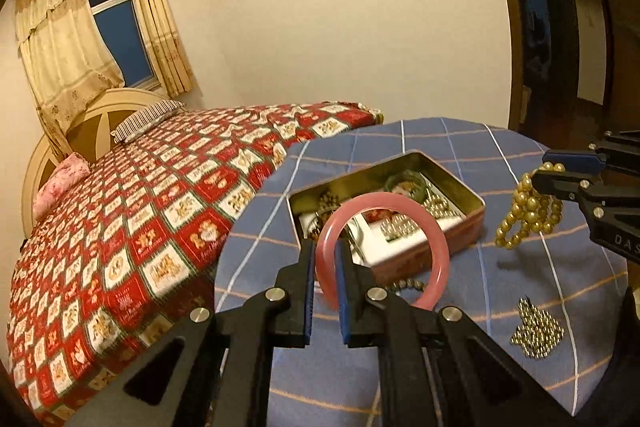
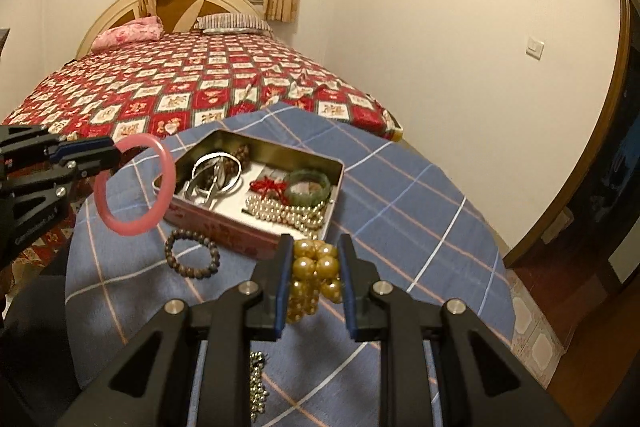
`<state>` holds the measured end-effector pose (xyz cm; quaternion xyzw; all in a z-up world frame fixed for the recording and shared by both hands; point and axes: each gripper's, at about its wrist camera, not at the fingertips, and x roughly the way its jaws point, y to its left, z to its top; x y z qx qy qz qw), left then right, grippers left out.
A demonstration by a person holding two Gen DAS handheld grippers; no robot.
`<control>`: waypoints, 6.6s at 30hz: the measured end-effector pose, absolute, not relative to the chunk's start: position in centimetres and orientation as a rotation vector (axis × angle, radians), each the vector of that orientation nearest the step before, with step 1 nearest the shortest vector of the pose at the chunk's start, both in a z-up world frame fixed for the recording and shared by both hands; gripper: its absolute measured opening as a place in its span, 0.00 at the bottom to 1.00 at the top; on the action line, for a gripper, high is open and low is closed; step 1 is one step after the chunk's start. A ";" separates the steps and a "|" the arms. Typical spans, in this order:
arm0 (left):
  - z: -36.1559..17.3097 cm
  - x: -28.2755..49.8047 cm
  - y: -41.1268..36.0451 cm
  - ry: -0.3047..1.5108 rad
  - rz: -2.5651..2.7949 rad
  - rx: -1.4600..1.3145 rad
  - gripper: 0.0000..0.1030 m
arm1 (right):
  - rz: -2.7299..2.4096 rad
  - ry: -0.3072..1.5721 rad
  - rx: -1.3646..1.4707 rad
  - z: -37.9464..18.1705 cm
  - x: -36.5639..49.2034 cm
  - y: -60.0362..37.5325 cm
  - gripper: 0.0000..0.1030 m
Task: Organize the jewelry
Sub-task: 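Lift and carry the pink bangle and gold beads over the tin, then open both tools to release the bangle and gold beads into the tin, then move the left tool to the dark bead bracelet while the right nears the bead chain, then grasp the metallic bead chain with the right tool while the left grasps the dark bracelet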
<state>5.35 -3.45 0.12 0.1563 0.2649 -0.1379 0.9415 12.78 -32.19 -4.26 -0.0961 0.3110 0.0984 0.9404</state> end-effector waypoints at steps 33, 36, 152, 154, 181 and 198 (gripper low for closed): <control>0.9 15.1 -5.2 0.534 -0.212 0.372 0.09 | 0.236 0.591 -0.269 -1.5 20.5 -28.6 0.23; 0.5 15.7 -5.4 0.545 -0.205 0.381 0.09 | 0.238 0.600 -0.274 -1.8 21.1 -28.5 0.23; -10.5 9.0 -6.3 0.790 -0.081 0.486 0.81 | 0.128 0.771 -0.142 -11.1 11.2 -32.6 0.77; -10.6 7.9 -5.6 0.780 -0.087 0.479 0.81 | 0.134 0.768 -0.133 -10.9 10.8 -32.6 0.78; -10.8 3.7 -5.9 0.737 -0.203 0.457 0.26 | 0.267 0.834 -0.116 -13.8 7.8 -31.1 0.20; -8.6 2.9 -5.2 0.716 -0.288 0.371 0.06 | 0.286 0.785 -0.070 -12.6 7.5 -31.4 0.13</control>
